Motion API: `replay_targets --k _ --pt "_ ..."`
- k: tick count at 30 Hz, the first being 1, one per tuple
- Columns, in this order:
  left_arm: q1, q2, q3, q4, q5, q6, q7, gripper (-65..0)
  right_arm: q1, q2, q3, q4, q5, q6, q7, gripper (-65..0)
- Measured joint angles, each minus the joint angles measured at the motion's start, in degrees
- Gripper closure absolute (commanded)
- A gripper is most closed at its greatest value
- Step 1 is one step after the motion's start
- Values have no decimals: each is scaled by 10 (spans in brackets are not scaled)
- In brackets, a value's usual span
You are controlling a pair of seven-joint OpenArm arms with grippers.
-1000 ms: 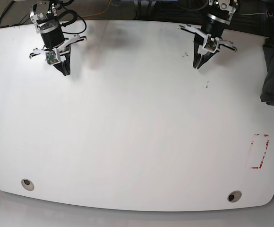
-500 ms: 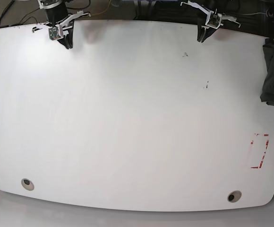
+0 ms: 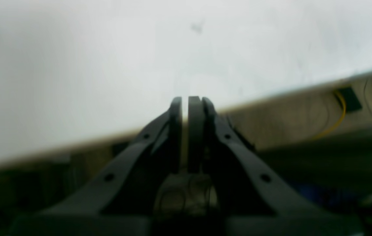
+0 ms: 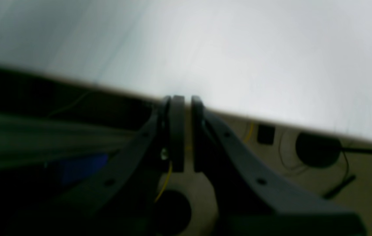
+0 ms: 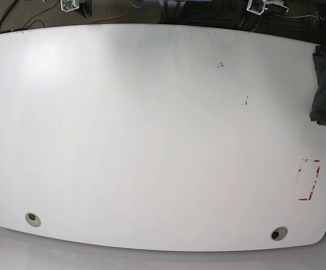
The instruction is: Layout the t-shirt on the table in an organized manner, then fold the t-shirt properly
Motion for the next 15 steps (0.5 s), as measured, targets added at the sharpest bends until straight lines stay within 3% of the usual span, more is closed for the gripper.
replay_targets --k 15 --pt "49 -2 1 -66 -3 0 1 -21 -59 -22 -2 -52 0 -2 19 -30"
